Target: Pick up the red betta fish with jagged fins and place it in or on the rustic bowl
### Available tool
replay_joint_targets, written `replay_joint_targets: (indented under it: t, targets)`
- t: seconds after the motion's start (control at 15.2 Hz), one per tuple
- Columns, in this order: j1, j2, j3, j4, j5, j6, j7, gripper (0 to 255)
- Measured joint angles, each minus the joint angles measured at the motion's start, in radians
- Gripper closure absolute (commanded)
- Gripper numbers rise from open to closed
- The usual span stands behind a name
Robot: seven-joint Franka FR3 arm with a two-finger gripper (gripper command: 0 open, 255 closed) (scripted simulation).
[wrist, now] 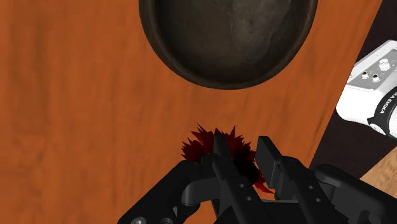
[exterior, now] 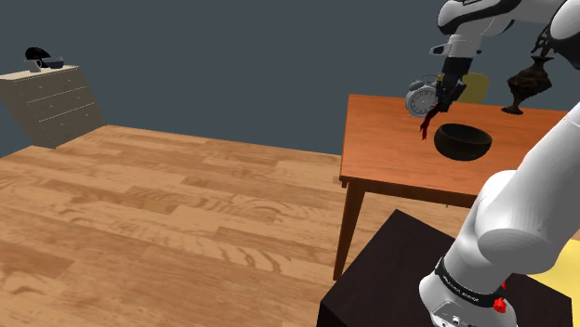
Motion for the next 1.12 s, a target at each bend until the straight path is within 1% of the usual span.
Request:
replay_joint_targets:
  t: [0.13, 0.2, 0.33, 0.46, 0.59, 0.66, 0.73, 0.79, 0.86, 0.92, 1.12]
  targets:
    - [-0.009, 0.046, -0.054, 0.026, 0.025, 0.002, -0.069, 255]
    - [-0.017, 0.051, -0.071, 0.03, 0.024, 0.001, -0.097, 255]
    - [-0.033, 0.086, -0.116, 0.053, 0.044, -0.003, -0.163, 255]
    - [-0.061, 0.174, -0.178, 0.1, 0.107, -0.016, -0.265, 255]
    - [-0.116, 0.262, -0.21, 0.132, 0.175, -0.018, -0.365, 255]
    - [-0.152, 0.3, -0.215, 0.149, 0.205, -0.023, -0.411, 255]
    - [-0.203, 0.349, -0.213, 0.178, 0.242, -0.035, -0.463, 255]
    - [-0.269, 0.407, -0.199, 0.21, 0.288, -0.044, -0.518, 255]
    - [-0.289, 0.418, -0.197, 0.21, 0.296, -0.04, -0.539, 255]
    - [-0.295, 0.42, -0.198, 0.202, 0.297, -0.031, -0.548, 255]
    - [-0.287, 0.414, -0.201, 0.161, 0.293, 0.006, -0.55, 255]
